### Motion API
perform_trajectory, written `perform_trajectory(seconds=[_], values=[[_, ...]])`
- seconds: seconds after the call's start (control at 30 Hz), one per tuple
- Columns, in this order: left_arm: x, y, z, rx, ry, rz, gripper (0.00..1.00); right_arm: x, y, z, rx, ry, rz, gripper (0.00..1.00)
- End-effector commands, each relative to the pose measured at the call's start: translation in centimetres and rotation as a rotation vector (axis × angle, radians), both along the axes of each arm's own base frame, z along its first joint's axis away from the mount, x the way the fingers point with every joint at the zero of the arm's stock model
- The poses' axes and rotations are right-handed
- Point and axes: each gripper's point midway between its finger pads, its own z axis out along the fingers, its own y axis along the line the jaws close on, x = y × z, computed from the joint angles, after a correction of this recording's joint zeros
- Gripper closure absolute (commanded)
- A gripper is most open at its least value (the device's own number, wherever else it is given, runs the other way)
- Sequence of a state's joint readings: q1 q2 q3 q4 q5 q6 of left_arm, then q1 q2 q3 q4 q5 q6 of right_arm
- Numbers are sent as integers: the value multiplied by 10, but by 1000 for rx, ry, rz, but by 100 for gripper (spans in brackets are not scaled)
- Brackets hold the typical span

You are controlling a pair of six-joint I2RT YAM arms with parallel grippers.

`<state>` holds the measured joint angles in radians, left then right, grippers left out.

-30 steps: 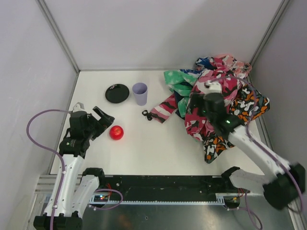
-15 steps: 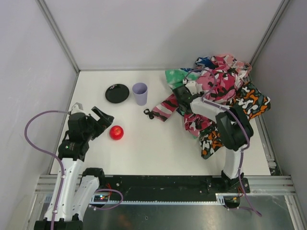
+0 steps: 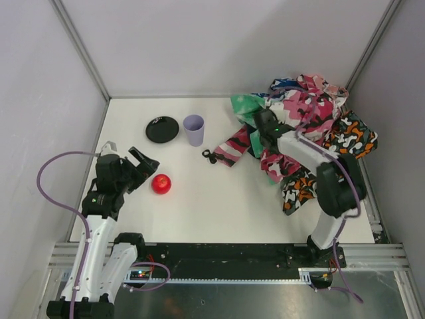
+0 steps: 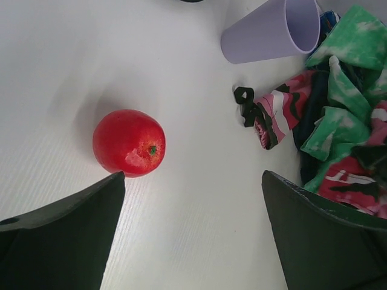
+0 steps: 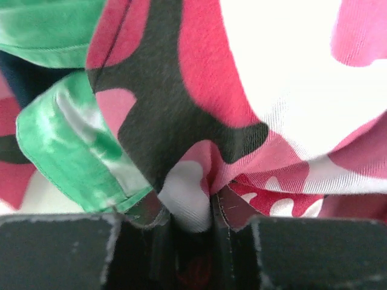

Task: Pick out a specific cloth from the pile

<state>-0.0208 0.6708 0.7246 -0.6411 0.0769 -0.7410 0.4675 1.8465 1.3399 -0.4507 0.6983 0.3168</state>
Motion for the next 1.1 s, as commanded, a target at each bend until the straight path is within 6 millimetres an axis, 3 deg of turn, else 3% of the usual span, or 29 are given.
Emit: perform_trajectory(seconds=[0.0, 0.07, 0.17, 0.23, 0.33, 0.4, 0.5, 0.57, 0.67, 0.83, 1.07], values=[[10, -12, 15, -32, -57, -65, 0, 21, -4, 175, 145, -459, 74, 100], [13, -16, 19, -33, -68, -96, 0, 14, -13, 228, 149, -584, 91, 100], [17, -24, 29, -36, -92, -143, 0, 3, -47, 292, 127, -732, 44, 100], [20, -31, 37, -39, -115, -174, 0, -2, -77, 317, 112, -789, -11, 100], [26, -47, 47, -38, -151, -231, 0, -3, -130, 326, 109, -814, -106, 100], [31, -68, 51, -32, -172, -299, 0, 4, -155, 314, 153, -790, -131, 100], [42, -109, 53, 16, -177, -415, 0, 21, -183, 269, 268, -681, -143, 100], [50, -146, 54, 58, -168, -509, 0, 35, -188, 231, 364, -585, -125, 100], [74, -200, 50, 117, -135, -617, 0, 58, -171, 179, 555, -453, -27, 100], [128, -289, 5, 126, -25, -767, 0, 77, -170, 118, 704, -338, -48, 100], [180, -393, -62, 113, 15, -862, 0, 77, -179, 84, 765, -271, -106, 100]])
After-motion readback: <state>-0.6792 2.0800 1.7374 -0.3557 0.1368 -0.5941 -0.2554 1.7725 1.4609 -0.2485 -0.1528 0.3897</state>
